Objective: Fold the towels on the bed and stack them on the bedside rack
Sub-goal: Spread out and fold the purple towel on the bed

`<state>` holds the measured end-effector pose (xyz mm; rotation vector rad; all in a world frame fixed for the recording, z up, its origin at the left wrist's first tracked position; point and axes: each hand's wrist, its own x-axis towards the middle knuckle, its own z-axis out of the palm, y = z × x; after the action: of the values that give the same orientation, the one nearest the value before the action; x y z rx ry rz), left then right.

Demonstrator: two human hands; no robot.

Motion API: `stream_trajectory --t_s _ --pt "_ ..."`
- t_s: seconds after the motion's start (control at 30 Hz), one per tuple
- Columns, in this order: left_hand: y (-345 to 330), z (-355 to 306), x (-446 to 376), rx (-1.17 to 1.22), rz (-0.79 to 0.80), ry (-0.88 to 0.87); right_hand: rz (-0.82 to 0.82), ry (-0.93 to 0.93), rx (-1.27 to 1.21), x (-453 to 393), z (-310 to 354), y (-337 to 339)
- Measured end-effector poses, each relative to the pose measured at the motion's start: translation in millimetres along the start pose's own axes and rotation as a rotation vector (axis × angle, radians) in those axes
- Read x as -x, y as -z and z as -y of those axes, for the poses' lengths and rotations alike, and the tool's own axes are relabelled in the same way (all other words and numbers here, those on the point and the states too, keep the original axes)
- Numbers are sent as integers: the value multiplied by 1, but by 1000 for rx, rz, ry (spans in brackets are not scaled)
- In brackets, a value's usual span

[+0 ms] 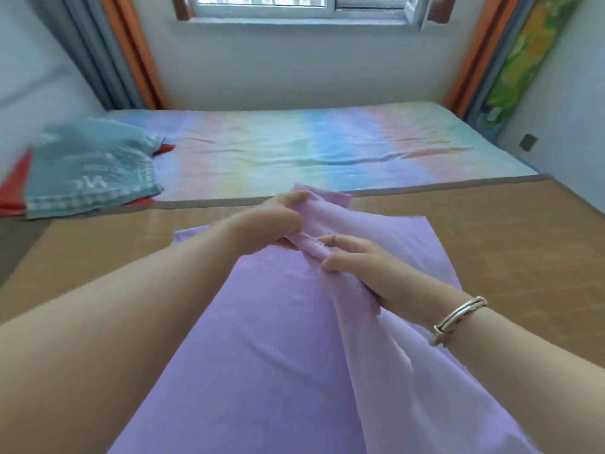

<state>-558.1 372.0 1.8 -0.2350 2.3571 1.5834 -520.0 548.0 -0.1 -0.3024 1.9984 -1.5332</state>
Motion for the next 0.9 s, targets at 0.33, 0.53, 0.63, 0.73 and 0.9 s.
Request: stream_trajectory --t_s 0.33,0.53,0.63,0.73,0.9 --pt "141 176 59 -113 -121 163 237 -56 123 -67 -29 -222" --pt "170 240 71 -59 -159 170 307 -88 107 -86 -55 -280" --pt "173 269 70 -59 -198 168 358 -145 109 -95 -73 -304" --pt "172 306 76 -39 -275 198 437 -269 97 -98 -96 -327" --pt "156 390 132 -32 -536 448 503 -347 136 -84 -134 -352"
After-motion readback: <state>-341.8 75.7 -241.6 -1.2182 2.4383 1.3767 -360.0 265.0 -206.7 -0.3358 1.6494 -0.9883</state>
